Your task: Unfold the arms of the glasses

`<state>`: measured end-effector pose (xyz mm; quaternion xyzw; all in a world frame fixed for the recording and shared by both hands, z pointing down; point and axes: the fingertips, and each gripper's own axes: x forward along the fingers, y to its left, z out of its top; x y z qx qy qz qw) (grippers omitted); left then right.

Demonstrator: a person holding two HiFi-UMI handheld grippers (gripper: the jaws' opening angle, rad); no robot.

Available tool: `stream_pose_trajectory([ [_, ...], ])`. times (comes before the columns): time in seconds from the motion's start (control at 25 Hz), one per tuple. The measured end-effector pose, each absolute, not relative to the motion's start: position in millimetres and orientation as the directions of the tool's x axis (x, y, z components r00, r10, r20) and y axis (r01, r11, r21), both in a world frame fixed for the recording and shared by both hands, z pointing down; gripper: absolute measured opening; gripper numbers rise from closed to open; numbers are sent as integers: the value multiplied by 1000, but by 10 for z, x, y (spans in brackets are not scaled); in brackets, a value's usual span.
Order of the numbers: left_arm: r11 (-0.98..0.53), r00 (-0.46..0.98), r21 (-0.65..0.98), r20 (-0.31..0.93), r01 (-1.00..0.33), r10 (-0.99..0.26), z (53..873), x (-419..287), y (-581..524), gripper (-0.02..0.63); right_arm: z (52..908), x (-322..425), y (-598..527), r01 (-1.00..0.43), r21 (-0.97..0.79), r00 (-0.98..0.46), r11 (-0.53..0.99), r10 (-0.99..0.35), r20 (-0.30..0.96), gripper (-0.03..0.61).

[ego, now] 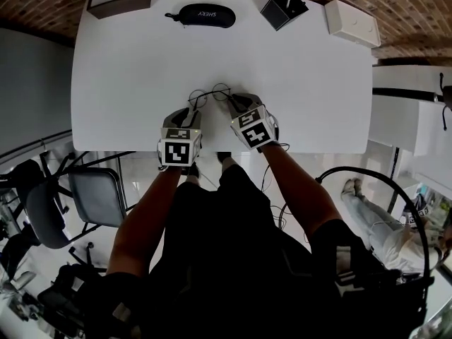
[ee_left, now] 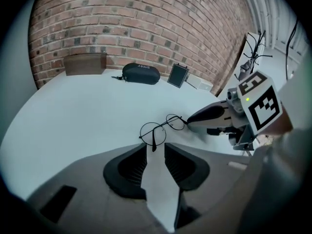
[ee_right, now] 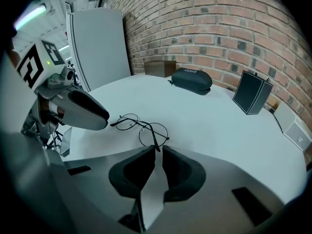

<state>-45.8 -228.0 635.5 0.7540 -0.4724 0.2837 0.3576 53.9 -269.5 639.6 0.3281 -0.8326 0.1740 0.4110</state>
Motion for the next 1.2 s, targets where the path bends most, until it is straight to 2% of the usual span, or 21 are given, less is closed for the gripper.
stream_pose_trajectory([
  [0.4, -313, 364, 234, 807, -920, -465, 6528, -444, -2289, 115, 6429, 525, -2700, -662, 8, -433, 749, -391, 812, 11],
  [0.56, -308, 334, 205, 820, -929, -465, 6577, -469, -2298, 75, 6426, 533, -2699, -671, -2, -438, 741, -395, 807, 11],
  [0.76, -341, 315, 166, 838, -925, -446, 6581, -465, -2301, 66, 6421, 533, -2703, -666, 8, -436, 746, -398, 807, 11],
  [1.04, -418, 211, 18, 883, -908, -419, 6591, -432, -2301, 66, 6419, 514, -2696, -661, 27, -426, 750, -405, 809, 11],
  [1.2, -410, 216, 34, 888, -911, -405, 6603, -406, -2295, 43, 6416, 510, -2698, -659, 26, -429, 751, -405, 807, 11],
])
